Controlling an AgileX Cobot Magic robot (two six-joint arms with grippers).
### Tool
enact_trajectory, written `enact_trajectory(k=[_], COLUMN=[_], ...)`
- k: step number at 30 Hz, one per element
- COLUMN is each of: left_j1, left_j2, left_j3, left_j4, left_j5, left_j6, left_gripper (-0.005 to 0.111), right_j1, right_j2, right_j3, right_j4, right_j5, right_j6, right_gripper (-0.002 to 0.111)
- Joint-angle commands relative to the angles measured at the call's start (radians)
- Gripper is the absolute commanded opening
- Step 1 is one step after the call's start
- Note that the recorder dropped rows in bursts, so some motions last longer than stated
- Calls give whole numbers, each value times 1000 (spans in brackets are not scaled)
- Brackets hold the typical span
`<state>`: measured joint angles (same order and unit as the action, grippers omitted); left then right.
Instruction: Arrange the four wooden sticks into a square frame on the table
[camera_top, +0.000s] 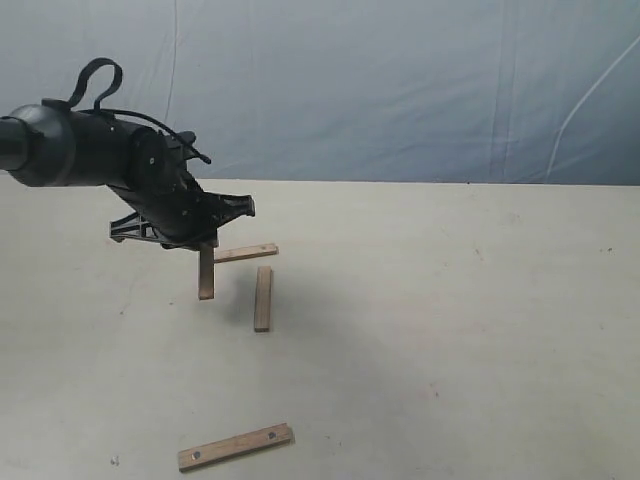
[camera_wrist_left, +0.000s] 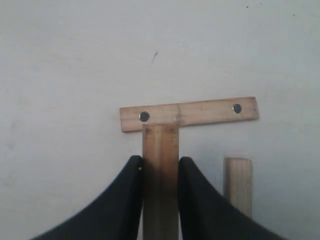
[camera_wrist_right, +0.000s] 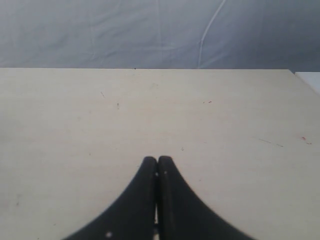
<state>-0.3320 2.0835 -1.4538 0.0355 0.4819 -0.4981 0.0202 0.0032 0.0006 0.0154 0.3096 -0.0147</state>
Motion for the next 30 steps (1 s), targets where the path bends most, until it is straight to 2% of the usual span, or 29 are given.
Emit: enact_trajectory(k=[1, 7, 12, 14, 19, 26, 28, 30], left_j1=[2, 2, 2, 2, 2, 2, 2, 2], left_j2=[71, 145, 154, 144, 133, 172, 181, 185], left_j3=[-59, -112, -115, -135, -201, -201, -201, -201], left_j4=[8, 12, 97, 117, 64, -2, -19, -21], left_j5=[-7, -5, -5, 26, 242, 259, 254, 245], left_j6=[-24, -58, -130, -110, 221, 221, 221, 200], left_gripper=[0, 0, 0, 0, 0, 0, 3, 12], right_j1=[5, 5, 5, 5, 5, 5, 5, 5], right_j2=[-3, -3, -3, -3, -3, -3, -3, -3], right_j3=[-1, -1, -1, -1, -1, -1, -1, -1], right_j4=[-3, -3, -5, -5, -5, 5, 5, 5], right_j5=[-5, -5, -5, -5, -5, -5, -5, -5], right_j6=[-3, -3, -3, -3, -3, -3, -3, -3], right_gripper=[-1, -1, -1, -1, -1, -1, -1, -1])
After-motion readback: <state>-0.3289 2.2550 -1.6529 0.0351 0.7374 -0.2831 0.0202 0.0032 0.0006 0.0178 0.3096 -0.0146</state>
